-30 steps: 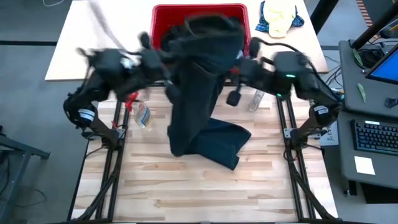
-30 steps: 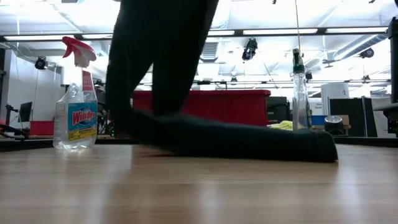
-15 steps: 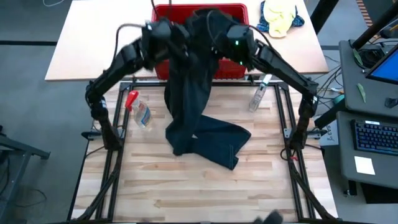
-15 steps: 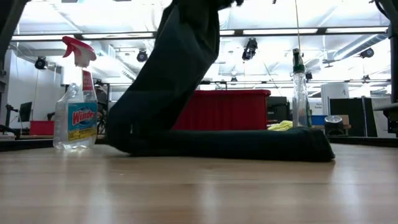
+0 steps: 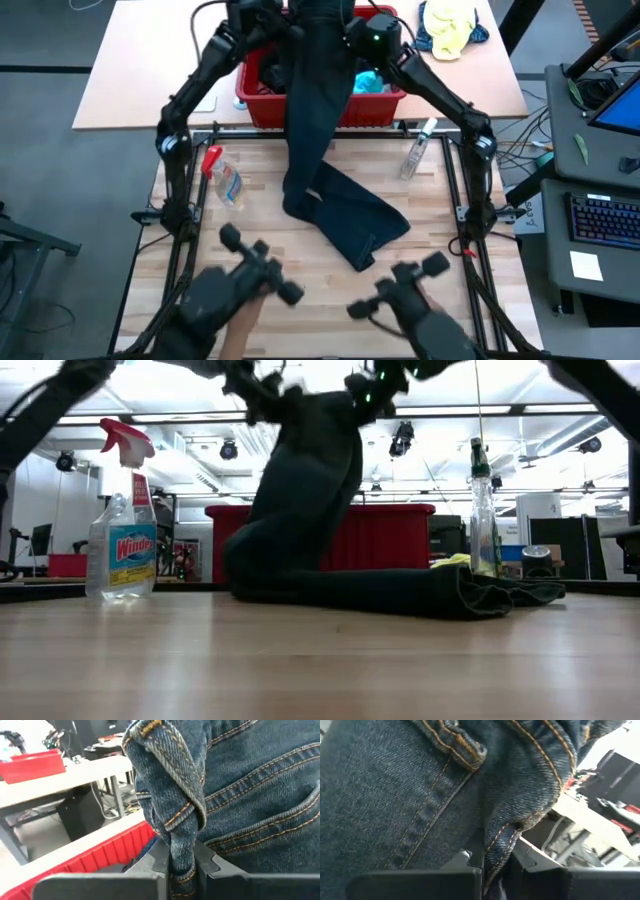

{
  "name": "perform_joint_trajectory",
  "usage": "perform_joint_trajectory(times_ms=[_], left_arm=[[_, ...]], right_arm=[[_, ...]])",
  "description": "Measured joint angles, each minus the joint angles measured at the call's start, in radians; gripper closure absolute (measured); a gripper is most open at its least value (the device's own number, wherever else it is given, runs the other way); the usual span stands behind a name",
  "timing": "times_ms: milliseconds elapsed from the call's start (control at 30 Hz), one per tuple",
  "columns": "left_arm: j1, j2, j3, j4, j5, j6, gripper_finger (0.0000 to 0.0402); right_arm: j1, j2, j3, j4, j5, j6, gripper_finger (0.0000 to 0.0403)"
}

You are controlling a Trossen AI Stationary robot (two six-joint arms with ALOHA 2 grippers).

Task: Fold Laundry from Bin
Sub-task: Fold the blue pants

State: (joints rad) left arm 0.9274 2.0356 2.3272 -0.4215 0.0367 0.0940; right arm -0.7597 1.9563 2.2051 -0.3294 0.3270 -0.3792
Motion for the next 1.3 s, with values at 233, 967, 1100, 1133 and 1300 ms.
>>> perform_joint_trajectory(times_ms=[233,967,1100,1133,1300], left_arm=[[0.037,0.114,0.023,0.046,-0.006,-0.01,0.0384],[0.045,0.13,0.03,-0.036,-0.14,0.014,0.0187],[0.033,0.088,0.03,-0.18,-0.032,0.017,0.0158],[0.026,0.073,0.03,-0.228,0.027,0.017,0.0155],[-0.092,0.01,0.028,-0.482,0.176,0.042,0.0158]], right_arm=[[-0.057,0.095,0.0,0.03,-0.005,-0.003,0.0369],[-0.121,0.071,0.0,-0.165,-0.099,0.144,0.0184],[-0.117,0.016,0.0,-0.294,-0.183,0.147,0.0173],[-0.116,-0.002,0.0,-0.334,-0.235,0.157,0.0171],[-0.105,-0.081,0.0,-0.597,-0.648,0.204,0.0168]])
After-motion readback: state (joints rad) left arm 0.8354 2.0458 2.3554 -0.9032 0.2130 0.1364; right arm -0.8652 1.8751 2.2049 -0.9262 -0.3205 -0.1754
